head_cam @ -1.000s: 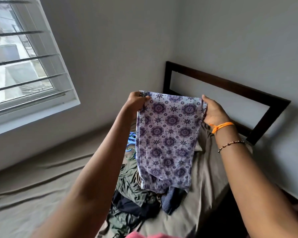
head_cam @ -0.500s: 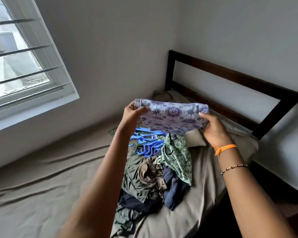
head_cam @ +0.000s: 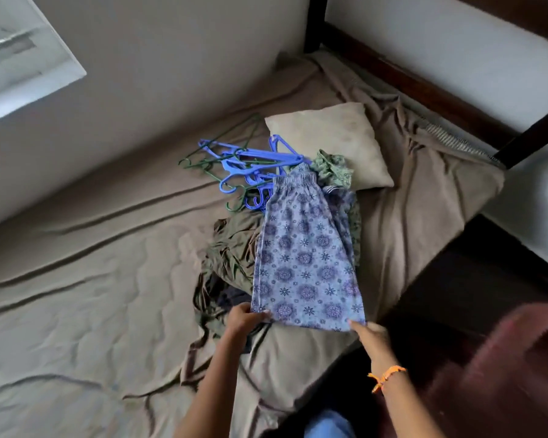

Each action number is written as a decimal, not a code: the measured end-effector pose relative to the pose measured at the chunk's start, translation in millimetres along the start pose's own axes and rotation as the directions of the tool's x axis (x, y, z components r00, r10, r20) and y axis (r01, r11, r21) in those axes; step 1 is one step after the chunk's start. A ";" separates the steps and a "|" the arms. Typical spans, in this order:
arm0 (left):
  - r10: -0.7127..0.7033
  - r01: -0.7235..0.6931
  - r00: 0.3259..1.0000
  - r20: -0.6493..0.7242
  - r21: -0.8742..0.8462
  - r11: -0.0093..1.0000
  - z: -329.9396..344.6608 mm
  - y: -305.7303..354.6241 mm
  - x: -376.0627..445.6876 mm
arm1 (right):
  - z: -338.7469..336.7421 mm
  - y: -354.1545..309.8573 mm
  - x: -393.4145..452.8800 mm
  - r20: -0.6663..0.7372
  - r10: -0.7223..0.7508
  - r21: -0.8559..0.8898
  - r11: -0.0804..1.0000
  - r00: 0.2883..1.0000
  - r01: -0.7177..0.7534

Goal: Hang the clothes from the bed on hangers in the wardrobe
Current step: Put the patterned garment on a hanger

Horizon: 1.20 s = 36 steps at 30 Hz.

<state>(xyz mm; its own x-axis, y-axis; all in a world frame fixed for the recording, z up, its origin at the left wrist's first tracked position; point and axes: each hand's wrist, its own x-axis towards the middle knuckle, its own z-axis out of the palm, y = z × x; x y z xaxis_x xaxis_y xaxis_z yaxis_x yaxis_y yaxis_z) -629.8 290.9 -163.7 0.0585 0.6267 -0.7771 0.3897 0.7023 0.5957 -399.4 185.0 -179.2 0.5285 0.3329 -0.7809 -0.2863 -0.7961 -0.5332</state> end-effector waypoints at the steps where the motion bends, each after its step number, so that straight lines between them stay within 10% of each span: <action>1: -0.013 0.014 1.000 -0.016 0.016 1.000 0.1 -6.9 5.5 | 3.8 7.5 5.0 -0.024 -0.003 -0.098 0.995 1.000 0.001; 5: -0.004 0.006 0.999 -0.036 0.038 0.999 4.3 -18.0 22.4 | 21.7 -12.0 8.6 -0.131 -0.234 -0.669 0.738 0.963 0.088; 9: -0.064 0.065 0.996 -0.056 0.010 0.998 10.4 -22.7 39.3 | 75.4 -72.8 39.8 0.156 -0.560 -0.641 0.569 0.814 0.514; 14: -0.218 0.211 0.976 -0.009 -0.219 0.953 14.9 -31.4 60.7 | 173.9 -164.6 85.0 0.513 -0.632 -0.525 0.304 0.581 0.794; 18: -0.351 0.334 0.935 0.047 -0.448 0.829 18.1 -53.3 79.0 | 252.2 -218.4 121.0 0.629 -0.639 -0.557 0.028 0.443 0.830; 23: -0.514 0.437 0.856 0.052 -0.602 0.668 42.2 -88.8 83.7 | 292.7 -263.4 186.1 0.632 -0.561 -0.741 -0.236 0.535 0.628; 25: -0.514 0.474 0.851 0.110 -0.584 0.659 50.7 -89.2 79.1 | 295.0 -272.9 197.4 0.679 -0.562 -0.704 -0.318 0.472 0.635; 32: -0.462 0.486 0.866 0.191 -0.538 0.689 62.3 -63.3 75.6 | 291.4 -319.6 147.5 0.549 -0.832 -0.558 -0.292 0.081 0.777; 36: -0.429 0.475 0.876 0.223 -0.554 0.683 62.4 -46.1 73.3 | 276.9 -370.3 95.4 0.488 -0.854 -0.560 -0.145 0.183 0.816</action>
<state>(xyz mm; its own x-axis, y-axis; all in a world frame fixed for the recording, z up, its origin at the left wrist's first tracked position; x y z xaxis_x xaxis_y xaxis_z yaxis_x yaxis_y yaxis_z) -586.2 283.4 -260.8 0.0890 0.1726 -0.9810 -0.2157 0.9648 0.1502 -464.3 651.5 -146.4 -0.0487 0.9870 0.1534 0.9199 0.1042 -0.3780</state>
